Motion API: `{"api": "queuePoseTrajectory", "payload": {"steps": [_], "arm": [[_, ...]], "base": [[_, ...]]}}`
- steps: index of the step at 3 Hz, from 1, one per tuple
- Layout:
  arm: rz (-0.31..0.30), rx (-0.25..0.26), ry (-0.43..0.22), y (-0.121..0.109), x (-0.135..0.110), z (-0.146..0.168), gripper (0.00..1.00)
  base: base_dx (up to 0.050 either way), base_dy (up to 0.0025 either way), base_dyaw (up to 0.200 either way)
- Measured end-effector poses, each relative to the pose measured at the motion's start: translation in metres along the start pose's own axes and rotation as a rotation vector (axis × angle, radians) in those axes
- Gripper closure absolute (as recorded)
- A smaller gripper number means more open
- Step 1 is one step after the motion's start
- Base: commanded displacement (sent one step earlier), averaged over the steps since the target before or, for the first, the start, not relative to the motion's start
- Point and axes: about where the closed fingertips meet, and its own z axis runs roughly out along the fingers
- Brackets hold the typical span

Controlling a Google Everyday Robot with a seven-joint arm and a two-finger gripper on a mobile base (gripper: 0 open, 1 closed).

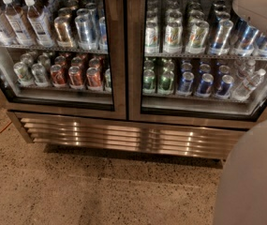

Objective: Open right fridge door

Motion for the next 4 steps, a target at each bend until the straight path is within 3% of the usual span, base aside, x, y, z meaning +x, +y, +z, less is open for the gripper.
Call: {"api": "queuePoseTrajectory", "payload": {"steps": [4], "arm": [[0.017, -0.014, 0.007, -0.008, 0.018, 0.019, 0.37]], "base": [[0.0, 0.0, 0.0]]}}
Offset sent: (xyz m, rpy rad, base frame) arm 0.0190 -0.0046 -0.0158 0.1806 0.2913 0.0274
